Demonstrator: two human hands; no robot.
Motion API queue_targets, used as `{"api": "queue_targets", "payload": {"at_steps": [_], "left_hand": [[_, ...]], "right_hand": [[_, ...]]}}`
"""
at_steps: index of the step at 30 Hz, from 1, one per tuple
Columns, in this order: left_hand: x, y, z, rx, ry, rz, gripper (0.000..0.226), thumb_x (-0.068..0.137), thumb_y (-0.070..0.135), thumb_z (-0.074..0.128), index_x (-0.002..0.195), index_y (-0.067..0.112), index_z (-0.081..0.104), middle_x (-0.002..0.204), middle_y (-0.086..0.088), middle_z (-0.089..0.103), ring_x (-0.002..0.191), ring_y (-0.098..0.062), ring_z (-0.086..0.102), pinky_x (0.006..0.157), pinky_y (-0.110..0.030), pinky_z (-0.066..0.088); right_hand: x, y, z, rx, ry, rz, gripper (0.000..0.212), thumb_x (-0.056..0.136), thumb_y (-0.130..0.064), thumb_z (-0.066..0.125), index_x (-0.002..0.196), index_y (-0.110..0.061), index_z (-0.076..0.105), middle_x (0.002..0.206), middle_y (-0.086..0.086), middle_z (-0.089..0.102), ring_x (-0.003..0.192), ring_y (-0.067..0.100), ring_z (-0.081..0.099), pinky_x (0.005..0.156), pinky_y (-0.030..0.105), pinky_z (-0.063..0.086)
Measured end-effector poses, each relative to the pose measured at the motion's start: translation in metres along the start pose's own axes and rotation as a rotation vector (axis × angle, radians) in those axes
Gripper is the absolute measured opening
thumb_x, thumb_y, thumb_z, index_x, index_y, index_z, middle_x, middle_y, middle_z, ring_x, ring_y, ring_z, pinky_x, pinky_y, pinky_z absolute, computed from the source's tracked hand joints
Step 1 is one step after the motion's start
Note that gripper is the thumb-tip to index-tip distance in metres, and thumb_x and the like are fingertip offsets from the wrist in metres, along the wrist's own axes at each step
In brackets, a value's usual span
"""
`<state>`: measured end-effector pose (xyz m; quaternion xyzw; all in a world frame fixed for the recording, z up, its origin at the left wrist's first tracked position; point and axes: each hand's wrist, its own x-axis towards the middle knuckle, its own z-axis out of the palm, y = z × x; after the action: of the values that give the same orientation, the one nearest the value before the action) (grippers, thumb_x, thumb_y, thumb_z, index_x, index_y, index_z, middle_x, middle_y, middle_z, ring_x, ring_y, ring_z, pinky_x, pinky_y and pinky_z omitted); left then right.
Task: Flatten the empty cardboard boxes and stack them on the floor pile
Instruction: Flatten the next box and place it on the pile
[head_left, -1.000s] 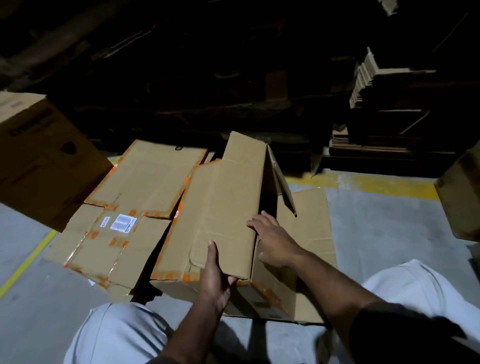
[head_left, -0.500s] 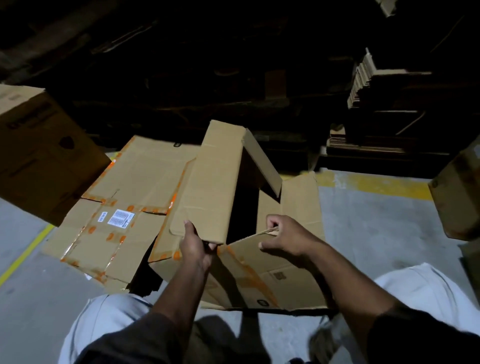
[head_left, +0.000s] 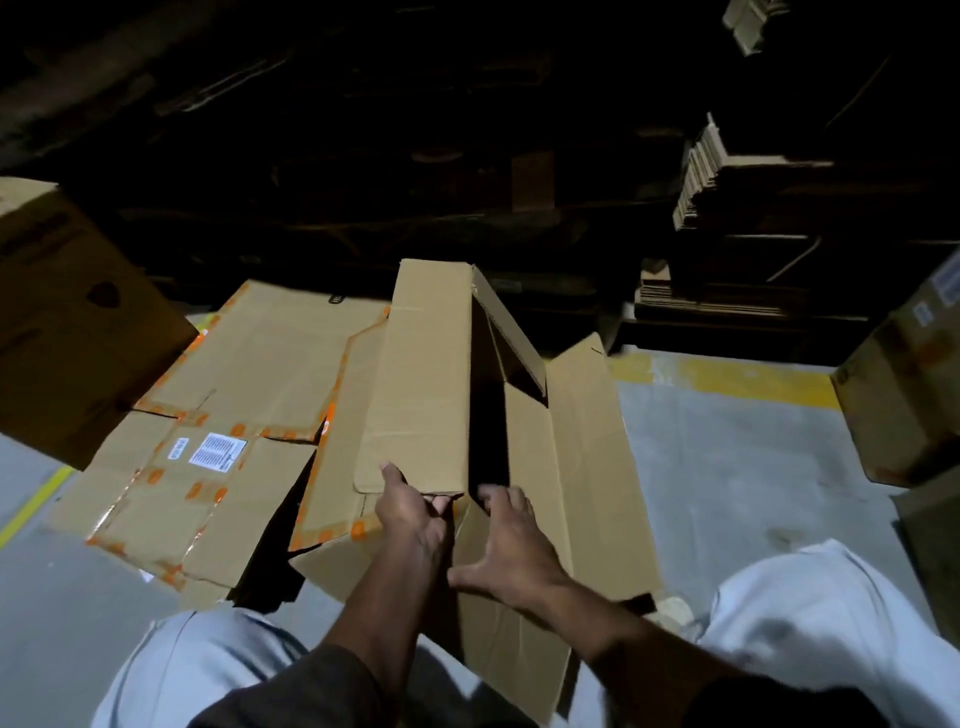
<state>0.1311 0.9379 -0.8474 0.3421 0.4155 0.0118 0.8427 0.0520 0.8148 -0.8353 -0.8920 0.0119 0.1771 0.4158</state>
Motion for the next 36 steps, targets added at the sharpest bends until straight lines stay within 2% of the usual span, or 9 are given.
{"api": "queue_targets", "payload": {"at_steps": [2,8,13,16,20,25,28,32,36], "left_hand": [[-0.004,-0.001,0.006,-0.033,0.013,-0.025,0.044,0.104,0.047,0.046,0.123,0.01,0.059,0.11,-0.014,0.069,0.089,-0.029,0.067,0.084,-0.052,0.057],[-0.032,0.004,0.014,0.042,0.09,0.039,0.034,0.102,0.039,0.056,0.117,0.009,0.058,0.108,-0.014,0.068,0.087,-0.031,0.067,0.069,-0.049,0.061],[-0.031,0.035,-0.001,1.191,0.445,1.042,0.083,0.083,0.026,0.077,0.15,0.007,0.032,0.148,-0.021,0.04,0.136,-0.041,0.041,0.111,-0.054,0.037],[-0.037,0.042,0.019,1.955,0.133,1.517,0.068,0.094,0.015,0.056,0.156,0.009,0.029,0.162,-0.018,0.027,0.153,-0.038,0.01,0.121,-0.063,0.012],[-0.042,0.025,0.058,2.213,-0.029,0.995,0.099,0.093,0.069,0.045,0.158,0.001,0.012,0.165,-0.02,0.014,0.154,-0.039,0.005,0.117,-0.069,0.003],[-0.018,0.035,0.058,2.123,0.12,0.84,0.096,0.088,0.039,0.071,0.155,-0.003,0.017,0.16,-0.03,0.02,0.146,-0.041,0.026,0.117,-0.053,0.031],[-0.011,0.036,0.057,2.086,0.064,0.853,0.072,0.087,0.026,0.072,0.145,0.001,0.037,0.145,-0.02,0.046,0.133,-0.035,0.044,0.104,-0.045,0.047],[-0.011,0.035,0.046,1.987,0.078,0.895,0.057,0.087,0.022,0.07,0.137,0.006,0.047,0.129,-0.009,0.057,0.117,-0.025,0.057,0.089,-0.035,0.052],[-0.015,0.025,0.036,1.88,0.065,0.926,0.057,0.088,0.017,0.064,0.142,0.01,0.047,0.133,-0.006,0.059,0.116,-0.022,0.061,0.09,-0.031,0.052]], "right_hand": [[0.011,0.002,0.008,0.035,0.011,0.056,0.116,0.059,-0.044,0.078,0.155,-0.026,0.015,0.15,-0.004,0.028,0.137,0.018,0.034,0.105,0.04,0.043],[0.03,0.008,0.006,-0.25,0.177,-0.11,0.041,0.079,-0.046,0.069,0.113,-0.025,0.058,0.106,0.002,0.071,0.1,0.027,0.067,0.078,0.034,0.052],[0.02,0.003,0.007,-0.296,0.201,-0.16,0.037,0.088,-0.044,0.068,0.12,-0.025,0.06,0.111,0.0,0.07,0.104,0.024,0.066,0.082,0.033,0.051],[0.013,-0.009,0.007,-0.346,0.102,-0.221,0.02,0.091,-0.018,0.058,0.11,-0.013,0.06,0.111,0.01,0.066,0.107,0.032,0.062,0.086,0.035,0.046],[0.004,-0.015,0.027,-0.527,-0.076,-0.185,0.023,0.092,-0.009,0.058,0.112,-0.001,0.066,0.116,0.017,0.064,0.113,0.033,0.06,0.097,0.036,0.043],[-0.005,-0.007,0.021,-0.605,0.151,-0.468,0.038,0.023,-0.026,0.08,0.049,-0.024,0.052,0.052,-0.011,0.051,0.049,0.004,0.052,0.048,0.018,0.037],[-0.005,-0.001,0.015,-0.422,0.054,-0.604,0.028,0.05,-0.02,0.073,0.07,-0.02,0.053,0.072,-0.004,0.057,0.07,0.016,0.06,0.059,0.028,0.042],[0.011,0.002,-0.017,0.26,-0.487,-0.121,0.037,0.078,-0.058,0.074,0.085,-0.024,0.061,0.082,-0.008,0.06,0.073,0.008,0.053,0.062,0.026,0.041],[0.062,0.003,-0.053,0.822,-0.136,0.22,0.019,0.095,-0.042,0.064,0.106,-0.026,0.065,0.114,0.0,0.069,0.083,0.005,0.066,0.062,0.019,0.052]]}}
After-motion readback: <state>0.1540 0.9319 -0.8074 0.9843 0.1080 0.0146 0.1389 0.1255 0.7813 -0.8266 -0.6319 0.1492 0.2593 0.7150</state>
